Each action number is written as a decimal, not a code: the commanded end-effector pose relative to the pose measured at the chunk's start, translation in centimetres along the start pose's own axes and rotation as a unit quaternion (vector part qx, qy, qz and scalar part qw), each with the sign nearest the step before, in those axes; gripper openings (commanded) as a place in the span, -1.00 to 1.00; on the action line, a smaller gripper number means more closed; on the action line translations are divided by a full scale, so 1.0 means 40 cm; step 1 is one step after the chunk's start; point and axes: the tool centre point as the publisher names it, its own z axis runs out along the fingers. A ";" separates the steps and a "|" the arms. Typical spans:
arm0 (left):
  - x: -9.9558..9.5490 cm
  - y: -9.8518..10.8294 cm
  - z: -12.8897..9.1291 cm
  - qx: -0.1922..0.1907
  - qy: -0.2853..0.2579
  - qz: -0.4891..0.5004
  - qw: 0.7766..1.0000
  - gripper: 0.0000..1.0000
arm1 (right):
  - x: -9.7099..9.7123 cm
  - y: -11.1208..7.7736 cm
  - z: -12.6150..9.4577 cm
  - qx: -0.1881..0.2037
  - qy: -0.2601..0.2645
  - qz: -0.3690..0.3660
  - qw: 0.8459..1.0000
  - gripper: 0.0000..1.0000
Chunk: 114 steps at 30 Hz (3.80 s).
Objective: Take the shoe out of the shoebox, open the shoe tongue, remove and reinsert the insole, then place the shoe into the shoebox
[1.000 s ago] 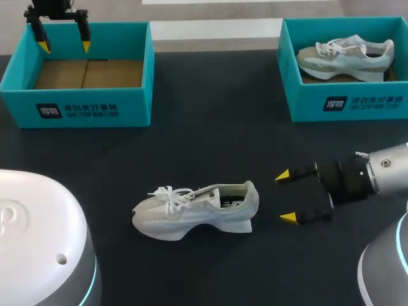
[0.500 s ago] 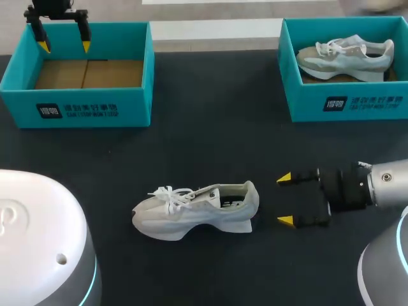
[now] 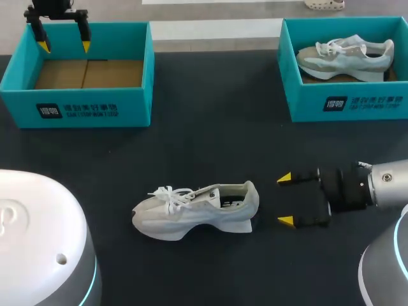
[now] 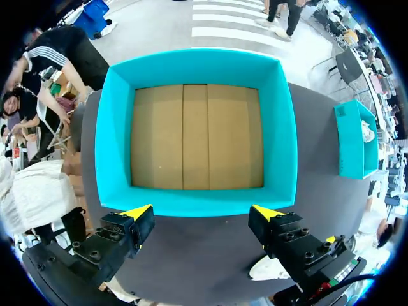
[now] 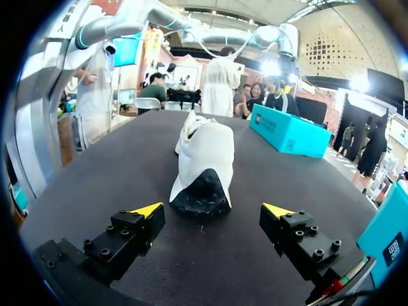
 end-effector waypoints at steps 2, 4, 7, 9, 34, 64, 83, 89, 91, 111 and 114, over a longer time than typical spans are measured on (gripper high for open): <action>0.000 0.000 0.000 0.000 0.000 0.000 1.000 1.00 | -0.005 0.020 0.033 -0.001 -0.015 -0.001 1.000 1.00; 0.000 0.000 0.000 0.000 0.000 0.000 1.000 1.00 | -0.005 0.030 0.045 0.000 -0.022 -0.001 1.000 1.00; 0.000 0.000 0.000 0.000 0.000 0.000 1.000 1.00 | -0.001 0.041 0.065 0.004 -0.021 -0.003 1.000 1.00; 0.000 0.000 0.000 0.000 0.000 0.000 1.000 1.00 | 0.003 0.044 0.076 0.001 -0.020 0.001 1.000 1.00; 0.000 0.000 0.000 0.000 0.000 0.000 1.000 1.00 | 0.046 0.087 0.237 -0.015 -0.004 0.013 1.000 1.00; 0.000 0.000 0.000 0.000 0.000 0.000 1.000 1.00 | 0.042 0.047 0.280 -0.011 0.040 0.017 0.999 -1.00; 0.000 0.000 0.000 0.000 0.000 0.000 1.000 1.00 | 0.042 0.046 0.287 -0.012 0.050 0.017 0.999 -1.00; 0.087 0.073 -0.013 0.014 0.009 -0.018 1.000 1.00 | 0.042 0.046 0.287 -0.012 0.050 0.017 0.999 -1.00; 0.125 0.102 -0.005 -0.002 0.001 -0.050 0.999 1.00 | 0.042 0.046 0.287 -0.012 0.050 0.017 0.999 -1.00; 0.253 0.230 0.016 -0.017 -0.010 -0.122 0.992 1.00 | 0.042 0.046 0.287 -0.012 0.050 0.017 0.999 -1.00; 0.253 0.230 0.016 -0.017 -0.010 -0.122 0.992 1.00 | 0.042 0.046 0.287 -0.012 0.050 0.017 0.999 -1.00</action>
